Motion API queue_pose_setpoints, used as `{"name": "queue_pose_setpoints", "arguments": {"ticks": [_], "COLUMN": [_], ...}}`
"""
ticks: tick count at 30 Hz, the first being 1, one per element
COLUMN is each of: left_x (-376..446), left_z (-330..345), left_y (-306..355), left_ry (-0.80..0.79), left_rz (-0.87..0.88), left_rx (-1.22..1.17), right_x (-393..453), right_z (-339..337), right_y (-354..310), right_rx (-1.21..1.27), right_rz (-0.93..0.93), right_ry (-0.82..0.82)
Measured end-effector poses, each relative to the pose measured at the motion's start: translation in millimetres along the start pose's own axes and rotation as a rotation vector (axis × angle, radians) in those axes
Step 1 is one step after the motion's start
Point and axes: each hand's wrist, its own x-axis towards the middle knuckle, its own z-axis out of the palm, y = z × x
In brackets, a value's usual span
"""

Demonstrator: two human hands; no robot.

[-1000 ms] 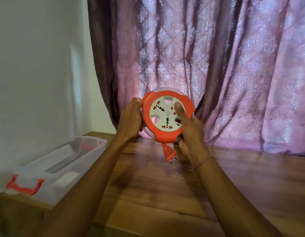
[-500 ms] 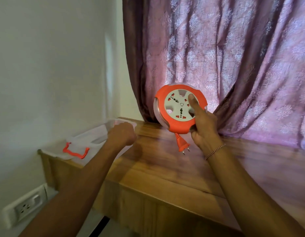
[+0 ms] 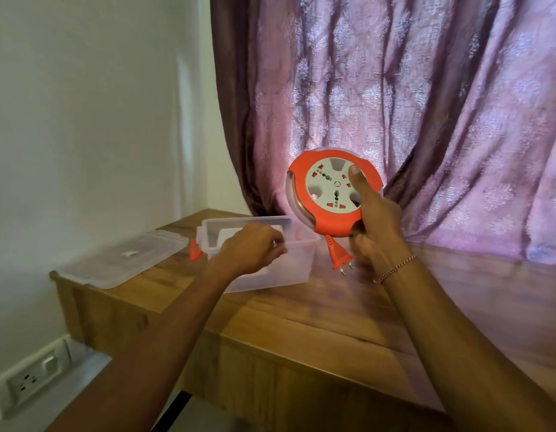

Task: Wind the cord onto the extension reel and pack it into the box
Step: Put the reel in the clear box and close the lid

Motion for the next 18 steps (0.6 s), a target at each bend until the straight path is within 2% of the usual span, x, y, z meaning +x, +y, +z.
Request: {"name": "queue_pose_setpoints", "arguments": {"ticks": [9, 14, 18], "left_x": [19.1, 26.9, 33.7], "left_z": [18.8, 28.5, 31.4], "left_y": [81.1, 121.3, 135.6], "left_ry": [-0.056, -0.095, -0.103], "left_rz": [0.275, 0.394, 0.467], "left_rx": [-0.198, -0.27, -0.255], "right_x": [5.3, 15.6, 35.2], "right_z": [-46.3, -74.8, -91.9], "right_y": [-29.9, -48.2, -66.9], "right_rx": [-0.071, -0.18, -0.364], "right_rz": [-0.01, -0.03, -0.077], "right_ry": [0.068, 0.097, 0.07]}}
